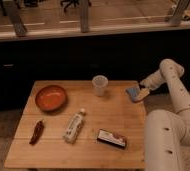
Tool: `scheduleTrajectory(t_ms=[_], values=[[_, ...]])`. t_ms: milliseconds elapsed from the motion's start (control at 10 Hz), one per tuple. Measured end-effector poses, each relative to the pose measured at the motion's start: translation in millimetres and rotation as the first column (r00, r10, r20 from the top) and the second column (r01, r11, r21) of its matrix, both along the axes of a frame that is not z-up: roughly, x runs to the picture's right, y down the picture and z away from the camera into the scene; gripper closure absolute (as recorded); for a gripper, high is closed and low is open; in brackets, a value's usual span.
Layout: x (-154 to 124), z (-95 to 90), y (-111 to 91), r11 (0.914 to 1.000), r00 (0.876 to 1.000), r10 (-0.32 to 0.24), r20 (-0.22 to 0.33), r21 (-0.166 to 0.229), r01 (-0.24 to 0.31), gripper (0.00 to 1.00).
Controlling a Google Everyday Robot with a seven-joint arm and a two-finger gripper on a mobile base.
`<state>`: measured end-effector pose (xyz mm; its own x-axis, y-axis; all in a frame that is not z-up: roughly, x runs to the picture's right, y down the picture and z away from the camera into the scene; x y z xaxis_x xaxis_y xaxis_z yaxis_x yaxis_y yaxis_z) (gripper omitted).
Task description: Place the white sponge in the ceramic cup
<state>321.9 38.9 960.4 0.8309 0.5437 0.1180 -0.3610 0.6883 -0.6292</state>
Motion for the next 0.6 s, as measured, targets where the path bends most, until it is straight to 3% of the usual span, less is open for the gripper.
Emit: scheduleTrajectory(t_ms=[300,600], values=[[-0.2,5.5,21.6,0.9971,0.997,-0.073,0.029,-0.017,0.074,0.2],[-11.7,10.7,28.6,0.9909,0.99,-0.132,0.046,-0.018,0.133,0.2]])
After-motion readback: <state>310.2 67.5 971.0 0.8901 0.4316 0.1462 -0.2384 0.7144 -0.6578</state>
